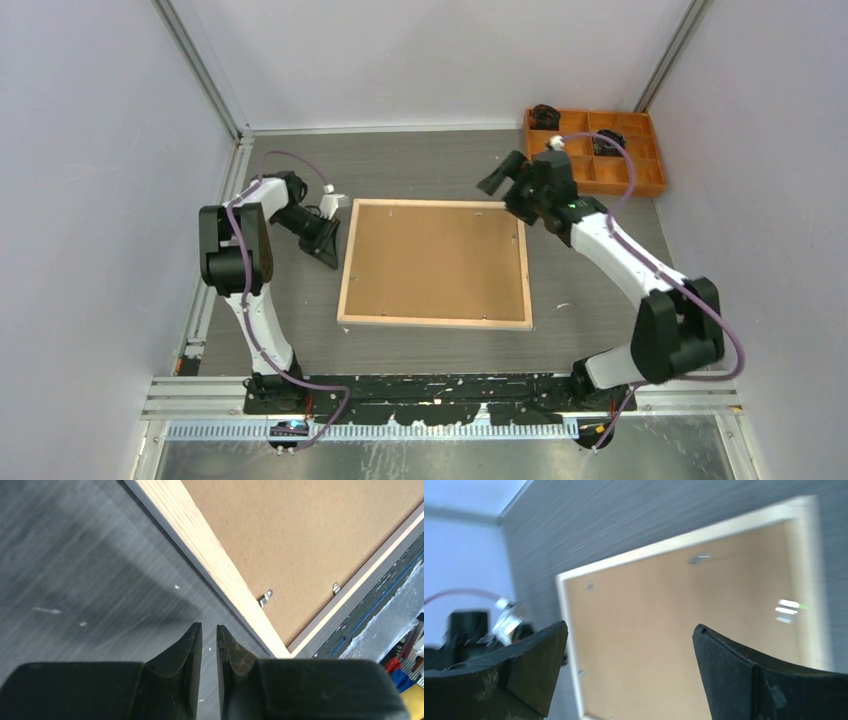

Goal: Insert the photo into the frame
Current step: Adjust the photo frame at the center of the board.

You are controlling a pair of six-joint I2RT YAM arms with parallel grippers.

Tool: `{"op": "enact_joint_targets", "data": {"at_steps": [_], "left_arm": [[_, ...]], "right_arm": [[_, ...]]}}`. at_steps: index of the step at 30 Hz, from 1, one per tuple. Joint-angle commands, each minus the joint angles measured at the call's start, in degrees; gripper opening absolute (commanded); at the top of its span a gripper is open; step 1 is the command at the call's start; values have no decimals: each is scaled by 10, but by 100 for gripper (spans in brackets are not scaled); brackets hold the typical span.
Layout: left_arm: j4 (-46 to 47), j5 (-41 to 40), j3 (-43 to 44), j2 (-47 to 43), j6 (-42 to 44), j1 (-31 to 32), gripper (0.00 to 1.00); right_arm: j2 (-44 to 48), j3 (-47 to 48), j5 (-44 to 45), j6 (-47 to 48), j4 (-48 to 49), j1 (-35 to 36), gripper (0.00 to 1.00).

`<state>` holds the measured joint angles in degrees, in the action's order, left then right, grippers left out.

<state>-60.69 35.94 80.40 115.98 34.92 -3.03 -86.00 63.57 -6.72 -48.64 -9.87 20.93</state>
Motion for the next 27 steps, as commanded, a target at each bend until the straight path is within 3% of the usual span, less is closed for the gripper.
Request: {"op": "enact_joint_targets", "data": {"at_steps": [1,6,13,22,27], "left_arm": [[13,-34,-42,-53,23,14,19],[38,-75,-89,-80,28,46,19],[59,-104,-133,-107,30,83,17],[56,-96,-160,-121,22,136,16],[51,-101,-174,-139,30,148,15]], "right_arm": [[68,-98,103,36,-71,-53,100],[73,-158,103,45,-54,-94,100],[26,-165,50,47,-8,-129,100],[-114,-110,-38,-4,56,-129,100],[-177,-37,-43,-17,52,-86,100]]}}
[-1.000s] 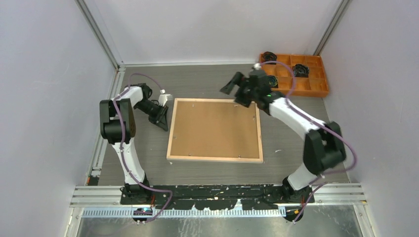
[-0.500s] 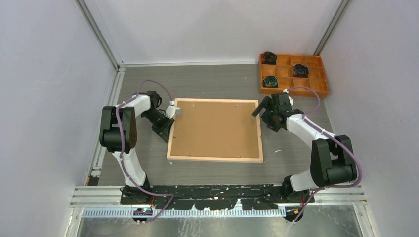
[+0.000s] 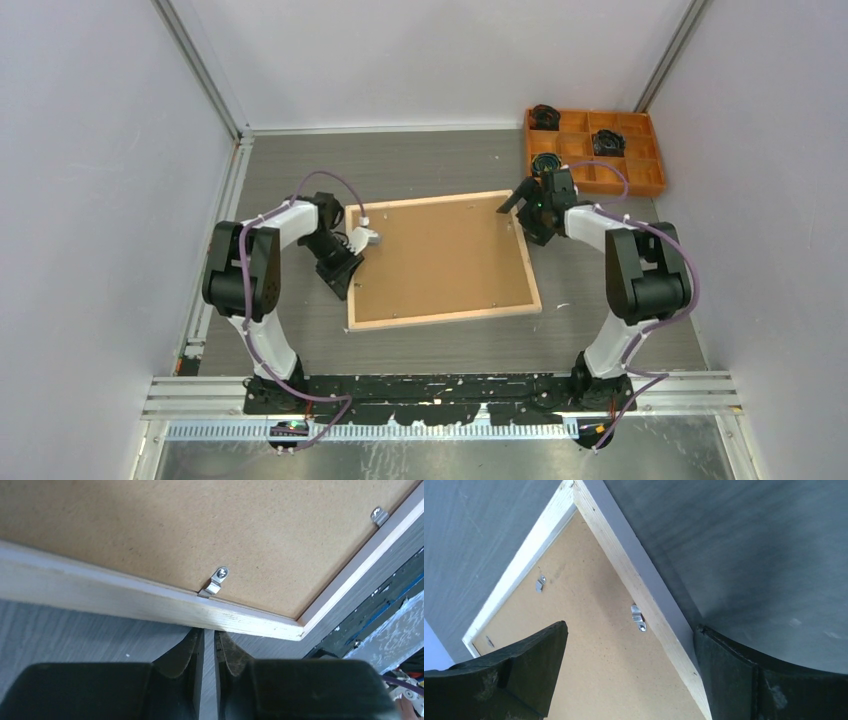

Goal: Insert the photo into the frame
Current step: Adjust the photo frame at the center of the board.

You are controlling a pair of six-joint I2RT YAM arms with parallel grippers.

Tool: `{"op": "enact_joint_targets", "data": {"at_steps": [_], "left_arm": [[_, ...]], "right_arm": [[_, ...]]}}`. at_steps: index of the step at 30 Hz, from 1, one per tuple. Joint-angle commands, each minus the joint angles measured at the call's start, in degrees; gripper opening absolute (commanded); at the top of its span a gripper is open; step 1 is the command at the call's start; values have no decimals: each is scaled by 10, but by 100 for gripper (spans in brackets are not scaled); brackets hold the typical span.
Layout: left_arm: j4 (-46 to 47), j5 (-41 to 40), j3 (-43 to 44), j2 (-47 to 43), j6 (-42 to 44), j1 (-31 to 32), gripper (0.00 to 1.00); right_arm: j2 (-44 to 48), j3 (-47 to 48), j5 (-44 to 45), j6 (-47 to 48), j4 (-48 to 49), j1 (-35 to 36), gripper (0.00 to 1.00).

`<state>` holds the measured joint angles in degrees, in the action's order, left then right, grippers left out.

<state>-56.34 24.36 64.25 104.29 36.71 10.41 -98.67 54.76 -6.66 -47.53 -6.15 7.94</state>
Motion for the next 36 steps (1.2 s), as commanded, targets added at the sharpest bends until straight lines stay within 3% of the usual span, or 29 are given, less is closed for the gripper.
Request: {"op": "enact_joint_targets", "data": {"at_steps": [1,9,15,17,20,23,27,32,36], "left_arm": [[4,16,-13,-24,14,14,15],[4,31,-22,-30,-1,58,15],[21,73,-14,-15,-56,176,17],[15,88,-9,-13,-67,205,24],[-8,100,0,-24,-62,217,42],[-56,99,9,-52,-39,211,52],[-122,102,34,-102,3,178,56],[-163,85,139,-115,36,49,56],[-105,15,231,-32,-17,-61,50]], "right_arm": [[-66,76,-46,-31,10,56,100],[-260,387,-65,-16,-93,137,100],[-363,579,-51,19,-181,145,100],[-360,617,-27,43,-206,140,100],[-327,640,15,74,-231,127,100],[-281,624,56,100,-244,112,100],[-206,557,101,115,-262,105,100],[-47,331,82,62,-204,105,100],[74,167,34,13,-170,107,100]]}}
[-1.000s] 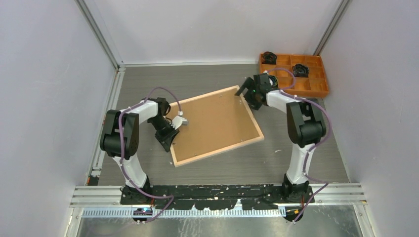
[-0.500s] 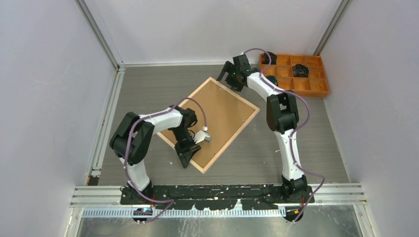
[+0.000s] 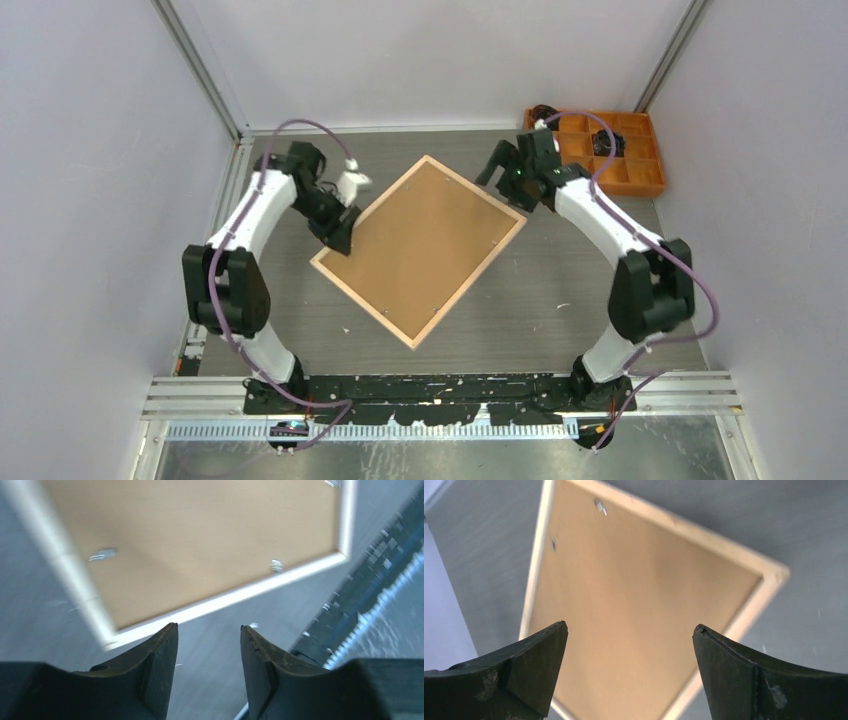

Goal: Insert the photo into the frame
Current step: Adjust the photo frame at the center of the board.

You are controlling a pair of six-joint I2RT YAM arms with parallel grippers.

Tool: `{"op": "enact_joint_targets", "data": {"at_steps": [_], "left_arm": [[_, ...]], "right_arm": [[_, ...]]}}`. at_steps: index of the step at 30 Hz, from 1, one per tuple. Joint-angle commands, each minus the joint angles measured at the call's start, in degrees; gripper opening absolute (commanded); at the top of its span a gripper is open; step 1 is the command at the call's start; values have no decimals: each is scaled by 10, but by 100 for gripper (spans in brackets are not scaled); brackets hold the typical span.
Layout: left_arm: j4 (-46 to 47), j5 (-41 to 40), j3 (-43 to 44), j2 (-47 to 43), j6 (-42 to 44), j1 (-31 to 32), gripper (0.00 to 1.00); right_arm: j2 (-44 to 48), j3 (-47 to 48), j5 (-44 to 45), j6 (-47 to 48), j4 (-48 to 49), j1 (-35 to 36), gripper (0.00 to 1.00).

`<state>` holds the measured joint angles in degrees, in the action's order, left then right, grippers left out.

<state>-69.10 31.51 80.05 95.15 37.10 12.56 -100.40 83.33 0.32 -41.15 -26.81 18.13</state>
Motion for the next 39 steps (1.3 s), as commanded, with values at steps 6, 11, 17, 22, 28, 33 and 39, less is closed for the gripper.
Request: {"op": "enact_joint_targets", "data": {"at_steps": [6,11,17,22,28,33,39], "left_arm": [[72,-105,185,199,-103,-186,28],[108,-104,158,234,-109,-187,20],[120,-97,134,258,-110,-181,17],[125,-71,78,239,-95,-165,15],[119,-54,3,198,-64,-121,11],[108,-23,-49,171,-51,-60,11],[78,65,-73,156,-44,-28,11]], "right_arm": [[233,-304,-77,-105,67,9,100],[255,-392,-112,-155,126,10,100],[212,-437,-128,-180,203,11,100],[155,-424,-118,-170,248,11,100],[84,-359,-109,-147,240,1,100],[59,-306,-86,-131,211,-19,100],[51,-252,-63,-100,166,-46,100]]}}
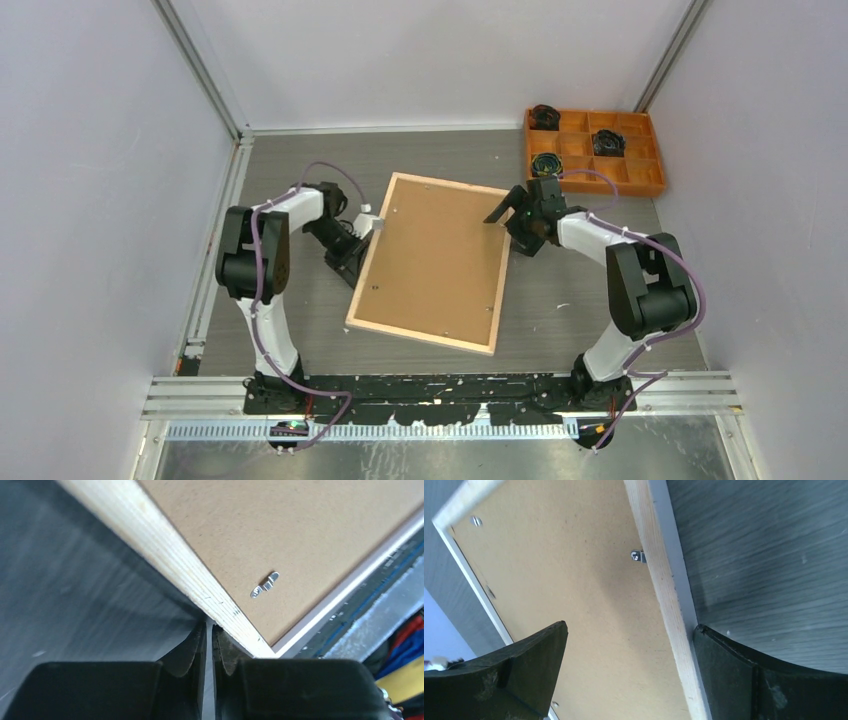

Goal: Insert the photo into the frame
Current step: Adjust the photo frame at the center of the board, then install the photo frame at the center of the board.

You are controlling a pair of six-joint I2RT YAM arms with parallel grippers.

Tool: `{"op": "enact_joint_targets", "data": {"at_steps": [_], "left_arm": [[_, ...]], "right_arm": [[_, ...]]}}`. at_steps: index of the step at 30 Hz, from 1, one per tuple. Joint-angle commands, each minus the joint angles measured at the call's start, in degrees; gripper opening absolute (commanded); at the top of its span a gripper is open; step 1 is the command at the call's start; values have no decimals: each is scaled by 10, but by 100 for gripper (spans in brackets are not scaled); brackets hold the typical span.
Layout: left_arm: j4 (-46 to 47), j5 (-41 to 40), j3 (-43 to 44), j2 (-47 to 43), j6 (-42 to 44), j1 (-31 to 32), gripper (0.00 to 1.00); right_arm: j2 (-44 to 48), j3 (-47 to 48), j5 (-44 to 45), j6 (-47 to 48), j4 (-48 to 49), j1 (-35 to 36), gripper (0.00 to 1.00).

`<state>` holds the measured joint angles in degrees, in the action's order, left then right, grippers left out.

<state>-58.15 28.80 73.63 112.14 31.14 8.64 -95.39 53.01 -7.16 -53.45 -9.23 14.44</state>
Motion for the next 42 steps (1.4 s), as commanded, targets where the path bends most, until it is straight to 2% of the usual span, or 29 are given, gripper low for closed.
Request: {"op": "enact_joint_targets", "data": {"at_steps": [1,5,10,12,15,20,25,28,32,36,42], "left_arm": [[-37,96,-9,-13,16,11,11],[-40,89,-11,-26,16,-1,14],[-58,113,9,-43,19,-27,33],[-52,126,11,-41,11,-27,37],[-55,148,28,-16,-1,-26,38],[-52,164,45,26,-12,-25,32],[-44,150,49,44,-18,-22,22],[-43,143,49,46,-20,-22,19],[-40,139,45,45,-21,-22,16],[-39,131,44,45,-21,-22,15],[-39,129,46,44,-22,-22,14]], "right_arm": [[0,63,18,32,-23,-15,100],[33,73,43,50,-62,-15,100],[122,39,46,46,-71,5,99],[150,25,46,34,-62,43,96],[165,10,54,9,-30,127,90],[114,16,65,-41,56,272,79],[12,64,46,-46,122,369,70],[-46,91,6,-54,160,391,68],[-90,117,-22,-66,182,398,63],[-132,133,-56,-86,199,401,62],[-147,136,-69,-98,205,401,62]]}}
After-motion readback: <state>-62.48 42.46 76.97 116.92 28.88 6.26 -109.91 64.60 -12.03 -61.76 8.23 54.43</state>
